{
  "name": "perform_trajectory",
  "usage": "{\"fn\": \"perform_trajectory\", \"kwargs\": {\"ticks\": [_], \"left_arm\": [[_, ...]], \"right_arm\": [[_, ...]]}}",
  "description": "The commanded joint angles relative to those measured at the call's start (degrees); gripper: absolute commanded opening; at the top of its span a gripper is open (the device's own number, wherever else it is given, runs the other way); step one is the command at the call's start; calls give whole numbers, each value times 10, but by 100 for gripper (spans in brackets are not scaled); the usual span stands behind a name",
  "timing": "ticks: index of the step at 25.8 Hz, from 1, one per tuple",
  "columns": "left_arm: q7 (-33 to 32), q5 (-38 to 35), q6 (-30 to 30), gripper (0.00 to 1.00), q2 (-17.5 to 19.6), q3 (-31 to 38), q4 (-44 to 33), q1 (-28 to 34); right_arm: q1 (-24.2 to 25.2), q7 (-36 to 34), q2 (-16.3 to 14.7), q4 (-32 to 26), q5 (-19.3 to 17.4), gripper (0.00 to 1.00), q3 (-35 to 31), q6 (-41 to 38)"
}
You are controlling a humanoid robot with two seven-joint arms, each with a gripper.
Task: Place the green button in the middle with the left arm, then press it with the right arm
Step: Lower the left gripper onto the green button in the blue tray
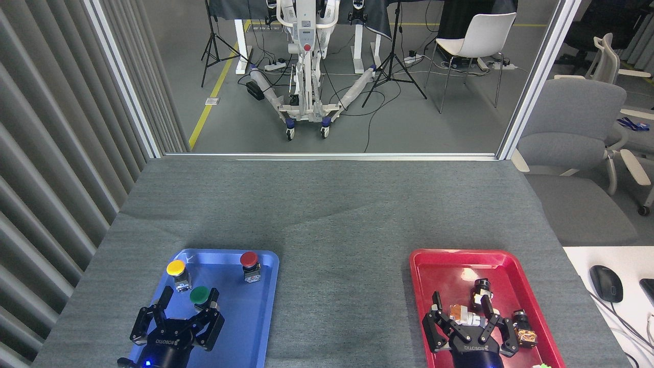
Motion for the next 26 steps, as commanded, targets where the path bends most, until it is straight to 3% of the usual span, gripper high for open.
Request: {"fn": "perform_trajectory", "kwargs": {"ticks": [1,7,13,19,26], "left_arm": [[2,-1,3,100,-1,0,-1,0],[5,0,39,96,-14,-1,0,1],[5,-6,125,97,-67,-58,2,-2],[6,-84,244,98,-75,-108,49,-1],[20,-82,293,98,-89,-107,88,-13]], "right_arm": [[0,0,-1,1,1,100,1,-7],[0,0,0,7,2,100,2,-11],[0,-2,2,10,16,100,2,-7],[0,-1,-1,9,16,100,3,-3],[0,-1,-3,9,16,100,7,6]]}}
